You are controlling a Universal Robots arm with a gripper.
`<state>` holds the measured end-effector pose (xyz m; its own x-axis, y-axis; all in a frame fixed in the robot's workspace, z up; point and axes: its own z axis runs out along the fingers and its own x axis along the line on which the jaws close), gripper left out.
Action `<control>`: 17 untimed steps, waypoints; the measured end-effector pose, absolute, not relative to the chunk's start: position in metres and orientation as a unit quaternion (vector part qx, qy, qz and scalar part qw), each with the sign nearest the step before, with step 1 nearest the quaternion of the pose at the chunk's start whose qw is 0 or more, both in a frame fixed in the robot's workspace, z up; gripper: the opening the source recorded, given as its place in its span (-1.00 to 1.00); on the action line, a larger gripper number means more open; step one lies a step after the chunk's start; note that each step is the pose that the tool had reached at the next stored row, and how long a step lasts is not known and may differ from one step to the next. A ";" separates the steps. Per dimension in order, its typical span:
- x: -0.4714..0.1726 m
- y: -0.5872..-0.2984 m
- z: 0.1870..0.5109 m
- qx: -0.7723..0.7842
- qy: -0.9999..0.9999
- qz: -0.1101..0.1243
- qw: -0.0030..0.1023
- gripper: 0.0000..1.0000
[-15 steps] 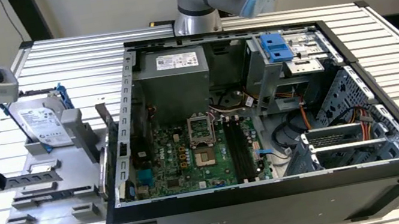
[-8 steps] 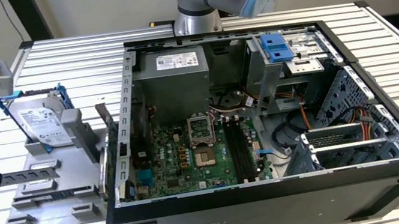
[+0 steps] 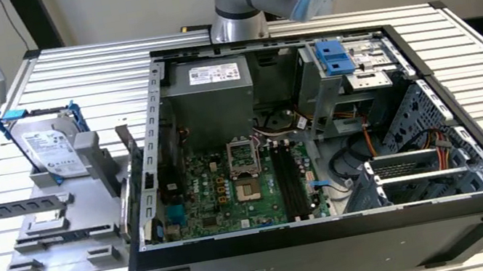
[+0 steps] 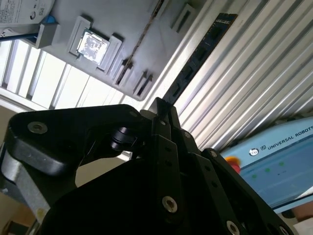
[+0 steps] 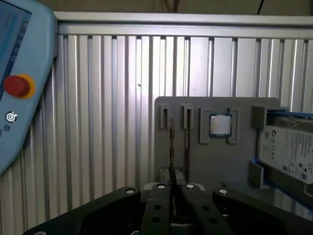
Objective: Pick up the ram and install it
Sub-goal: 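Pick up the ram and move it above insertion slot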
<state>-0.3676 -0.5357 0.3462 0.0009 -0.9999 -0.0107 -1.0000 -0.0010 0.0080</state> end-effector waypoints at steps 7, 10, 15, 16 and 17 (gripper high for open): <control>-0.368 -0.534 0.359 -0.707 0.707 0.007 0.001 -1.00; -0.368 -0.534 0.365 -0.707 0.707 0.007 0.001 -1.00; -0.368 -0.534 0.375 -0.707 0.708 0.007 0.001 -1.00; -0.368 -0.534 0.377 -0.707 0.708 0.007 0.001 -1.00; -0.368 -0.534 0.380 -0.706 0.708 0.007 0.001 -1.00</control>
